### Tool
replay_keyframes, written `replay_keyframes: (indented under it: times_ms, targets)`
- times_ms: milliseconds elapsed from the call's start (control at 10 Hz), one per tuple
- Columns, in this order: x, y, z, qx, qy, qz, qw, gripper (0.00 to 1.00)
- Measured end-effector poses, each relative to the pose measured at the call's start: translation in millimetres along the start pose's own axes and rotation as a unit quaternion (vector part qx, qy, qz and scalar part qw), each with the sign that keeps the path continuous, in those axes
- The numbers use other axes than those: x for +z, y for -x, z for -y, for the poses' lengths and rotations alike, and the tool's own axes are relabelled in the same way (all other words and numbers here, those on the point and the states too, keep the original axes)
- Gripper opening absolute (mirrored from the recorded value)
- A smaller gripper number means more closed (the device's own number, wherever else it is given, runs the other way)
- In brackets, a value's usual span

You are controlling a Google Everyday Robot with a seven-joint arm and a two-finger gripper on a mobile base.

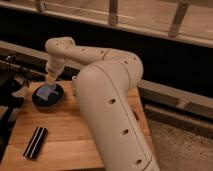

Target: Place the white sponge in the ceramic bowl

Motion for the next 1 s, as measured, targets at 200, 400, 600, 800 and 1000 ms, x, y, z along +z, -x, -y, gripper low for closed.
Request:
replay_keyframes:
  times_ms: [200,400,600,800,1000]
  targets:
    - [1.8,-0.1,4.0,-0.002,0.002,0.0,1.0,0.57]
    - [2.4,-3.1,9.3,-0.002,0.004,-0.002,1.0,0.69]
    - [4.6,-1.8,6.2,-0.003,0.005,-0.003,1.0,0.61]
    - [6.2,-1.2,6.0,-0.005,0.006,-0.004,1.0,0.48]
    - [3.0,-4.2,8.7,-0.004,0.003,-0.004,1.0,0.6]
